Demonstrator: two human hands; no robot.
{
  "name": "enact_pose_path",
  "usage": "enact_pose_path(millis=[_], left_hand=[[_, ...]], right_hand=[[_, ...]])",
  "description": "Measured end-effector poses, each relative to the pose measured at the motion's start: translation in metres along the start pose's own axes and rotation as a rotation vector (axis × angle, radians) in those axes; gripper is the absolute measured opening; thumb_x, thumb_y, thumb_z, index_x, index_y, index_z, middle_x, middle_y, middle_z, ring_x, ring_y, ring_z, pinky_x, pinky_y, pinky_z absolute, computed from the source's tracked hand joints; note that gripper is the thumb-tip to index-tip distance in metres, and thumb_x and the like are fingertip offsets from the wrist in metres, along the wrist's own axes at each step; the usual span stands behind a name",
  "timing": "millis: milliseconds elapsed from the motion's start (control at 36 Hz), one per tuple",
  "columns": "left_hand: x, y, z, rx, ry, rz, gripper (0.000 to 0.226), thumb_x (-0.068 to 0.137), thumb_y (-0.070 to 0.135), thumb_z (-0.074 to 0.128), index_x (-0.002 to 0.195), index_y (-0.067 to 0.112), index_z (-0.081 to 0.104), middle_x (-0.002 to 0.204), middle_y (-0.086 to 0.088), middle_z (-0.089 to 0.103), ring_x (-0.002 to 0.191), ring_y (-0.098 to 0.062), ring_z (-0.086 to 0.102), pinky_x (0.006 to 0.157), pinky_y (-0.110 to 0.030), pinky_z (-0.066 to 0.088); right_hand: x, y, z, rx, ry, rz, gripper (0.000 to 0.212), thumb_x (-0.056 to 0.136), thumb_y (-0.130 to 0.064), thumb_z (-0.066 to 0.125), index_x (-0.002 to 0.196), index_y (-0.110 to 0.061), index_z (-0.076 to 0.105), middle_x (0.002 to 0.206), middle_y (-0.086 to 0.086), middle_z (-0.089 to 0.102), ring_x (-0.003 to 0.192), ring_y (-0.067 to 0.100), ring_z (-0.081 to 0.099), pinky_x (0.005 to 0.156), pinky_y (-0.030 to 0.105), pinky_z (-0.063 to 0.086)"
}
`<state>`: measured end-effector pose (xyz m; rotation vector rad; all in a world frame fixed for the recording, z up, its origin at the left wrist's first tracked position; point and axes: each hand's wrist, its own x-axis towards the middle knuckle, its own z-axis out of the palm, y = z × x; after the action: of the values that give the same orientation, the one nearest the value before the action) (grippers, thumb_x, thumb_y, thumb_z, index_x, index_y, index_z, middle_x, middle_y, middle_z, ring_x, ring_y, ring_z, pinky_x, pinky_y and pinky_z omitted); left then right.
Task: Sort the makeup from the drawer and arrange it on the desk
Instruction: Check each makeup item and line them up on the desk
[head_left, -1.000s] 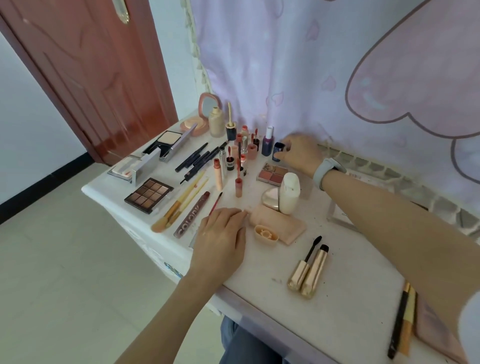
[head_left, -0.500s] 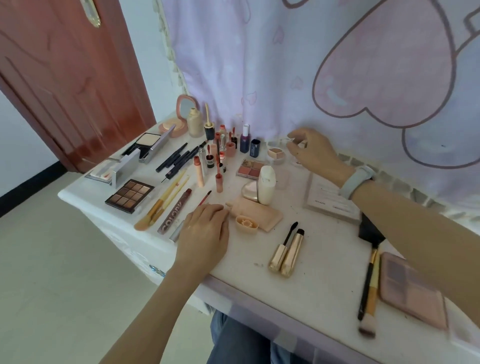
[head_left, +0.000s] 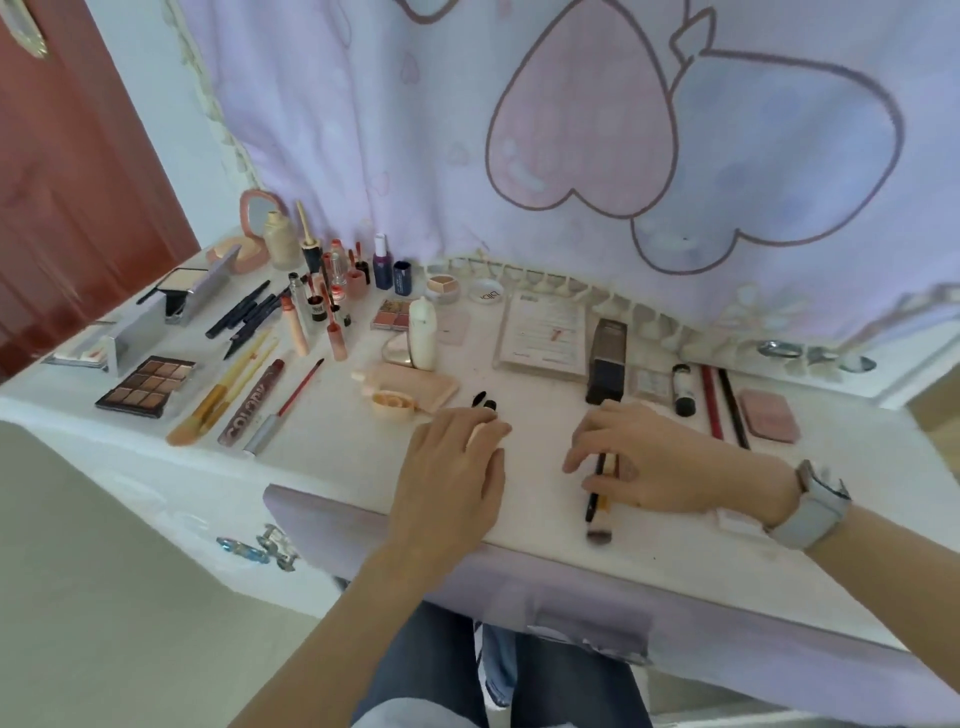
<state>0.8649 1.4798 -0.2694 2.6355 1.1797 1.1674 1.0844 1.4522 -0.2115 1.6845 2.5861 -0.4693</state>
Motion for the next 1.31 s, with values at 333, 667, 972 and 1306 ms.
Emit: enact_pose_path(millis=[333,667,972,1306], left_hand=[[-0.017,0.009,0.013,0.121,-0.169,0.054,0.021,0.079,0.028,0.049,0.086,0.022,0.069,0.096,0.01,0.068,0.094,-0.014,0.062,0.083,-0.037,0.029],[-0.019,0.008,0.015,0.085,-0.135,0.046,0.019,0.079,0.028,0.052,0.087,0.022,0.069,0.097,0.011,0.068,0.101,-0.015,0.06,0.089,-0.038,0.028],[-0.014,0.007,0.008,0.033,-0.088,-0.043,0.021,0.073,0.019,0.066,0.093,0.019,0.07,0.097,0.008,0.067,0.098,-0.019,0.061,0.087,-0.034,0.027],[0.0,0.02,0.014,0.009,-0.1,-0.044,0.018,0.074,0.014,0.07,0.091,0.019,0.071,0.09,0.006,0.068,0.088,-0.018,0.064,0.082,-0.038,0.041]], right_hand=[[-0.034,-0.007,0.022,-0.386,0.011,-0.144,0.041,0.085,-0.047,0.041,0.121,-0.03,0.048,0.124,-0.006,0.049,0.11,0.017,0.044,0.092,0.035,0.037],[-0.012,0.0,0.032,-0.581,0.214,-0.356,0.02,0.074,-0.016,0.072,0.09,-0.02,0.063,0.091,-0.003,0.064,0.079,0.016,0.06,0.063,0.028,0.051],[-0.003,0.004,0.025,-0.41,0.414,-0.414,0.012,0.081,-0.02,0.065,0.092,-0.014,0.067,0.094,0.002,0.065,0.082,0.019,0.063,0.067,0.032,0.054],[0.005,0.001,-0.036,0.722,1.213,0.102,0.016,0.09,-0.009,0.057,0.093,-0.024,0.057,0.084,0.001,0.057,0.072,0.012,0.053,0.065,0.022,0.047]])
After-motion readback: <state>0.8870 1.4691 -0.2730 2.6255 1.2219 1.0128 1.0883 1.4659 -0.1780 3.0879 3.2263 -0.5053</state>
